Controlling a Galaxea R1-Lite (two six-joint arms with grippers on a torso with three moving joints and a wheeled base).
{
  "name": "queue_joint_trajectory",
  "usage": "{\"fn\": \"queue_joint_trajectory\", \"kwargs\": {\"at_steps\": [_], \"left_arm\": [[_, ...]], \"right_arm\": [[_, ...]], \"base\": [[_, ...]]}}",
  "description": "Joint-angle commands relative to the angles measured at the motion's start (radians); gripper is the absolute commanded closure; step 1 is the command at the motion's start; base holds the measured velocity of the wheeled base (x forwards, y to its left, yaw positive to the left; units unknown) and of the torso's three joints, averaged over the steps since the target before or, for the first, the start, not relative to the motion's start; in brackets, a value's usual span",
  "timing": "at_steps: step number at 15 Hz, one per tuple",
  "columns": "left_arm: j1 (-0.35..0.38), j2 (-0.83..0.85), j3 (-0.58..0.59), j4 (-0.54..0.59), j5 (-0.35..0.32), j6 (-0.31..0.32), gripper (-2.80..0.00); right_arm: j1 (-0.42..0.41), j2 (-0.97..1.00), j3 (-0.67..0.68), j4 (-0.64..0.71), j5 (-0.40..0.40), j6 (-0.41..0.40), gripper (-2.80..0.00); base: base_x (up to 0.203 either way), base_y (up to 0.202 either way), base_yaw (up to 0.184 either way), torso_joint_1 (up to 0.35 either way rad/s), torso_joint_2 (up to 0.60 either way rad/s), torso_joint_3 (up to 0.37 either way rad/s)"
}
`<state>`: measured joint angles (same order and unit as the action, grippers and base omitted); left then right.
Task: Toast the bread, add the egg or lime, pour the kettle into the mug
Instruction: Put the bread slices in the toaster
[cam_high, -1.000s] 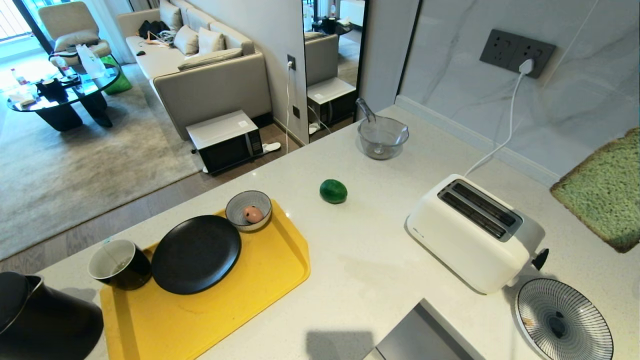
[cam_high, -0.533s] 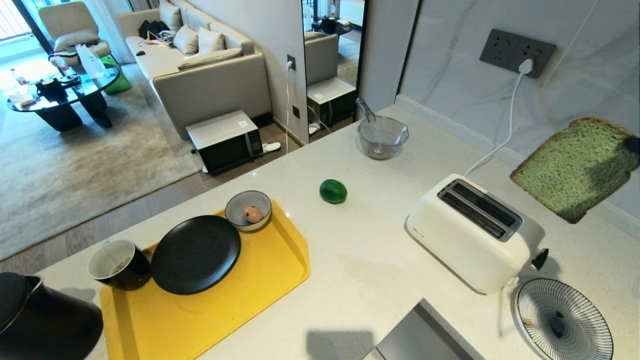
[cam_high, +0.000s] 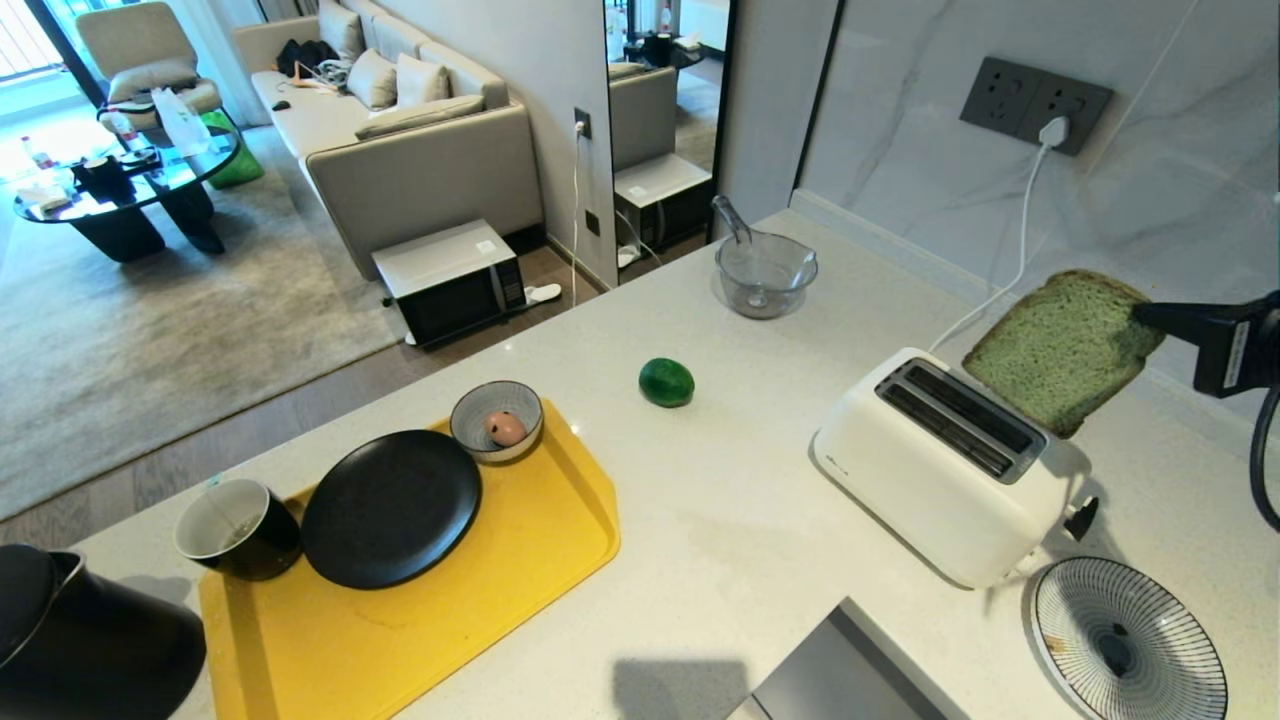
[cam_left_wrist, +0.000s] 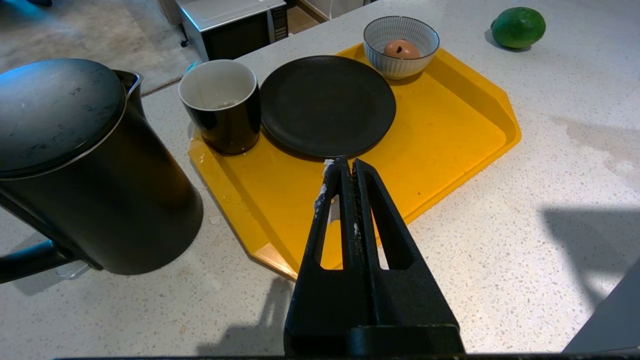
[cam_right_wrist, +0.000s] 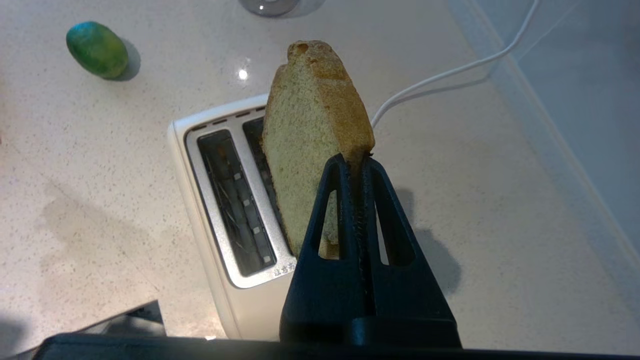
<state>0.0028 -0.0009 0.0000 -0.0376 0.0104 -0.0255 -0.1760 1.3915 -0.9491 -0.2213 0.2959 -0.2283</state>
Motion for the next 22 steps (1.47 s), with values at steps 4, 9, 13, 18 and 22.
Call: {"fn": "queue_joint_trajectory", "kwargs": {"at_steps": [4, 9, 13, 18, 22], "left_arm": [[0.0, -0.002, 0.014, -0.001, 0.0, -0.001, 0.0], [0.0, -0.002, 0.014, -0.001, 0.0, -0.001, 0.0], [0.0, -0.002, 0.014, -0.001, 0.0, -0.001, 0.0], [0.0, -0.002, 0.014, -0.001, 0.0, -0.001, 0.0], [0.0, -0.002, 0.014, -0.001, 0.0, -0.001, 0.0]], "right_arm": [[-0.002, 0.099, -0.005, -0.004, 0.018, -0.006, 0.0], [0.001, 0.159, 0.01, -0.172, 0.028, -0.006, 0.0], [0.002, 0.172, 0.015, -0.171, 0.029, -0.006, 0.0], [0.006, 0.169, 0.047, -0.173, 0.031, -0.005, 0.0], [0.006, 0.149, 0.074, -0.173, 0.055, -0.008, 0.0]], "base": [[0.0, 0.0, 0.0, 0.0, 0.0, 0.0], [0.0, 0.0, 0.0, 0.0, 0.0, 0.0], [0.0, 0.0, 0.0, 0.0, 0.0, 0.0], [0.0, 0.0, 0.0, 0.0, 0.0, 0.0], [0.0, 0.0, 0.0, 0.0, 0.0, 0.0]]}}
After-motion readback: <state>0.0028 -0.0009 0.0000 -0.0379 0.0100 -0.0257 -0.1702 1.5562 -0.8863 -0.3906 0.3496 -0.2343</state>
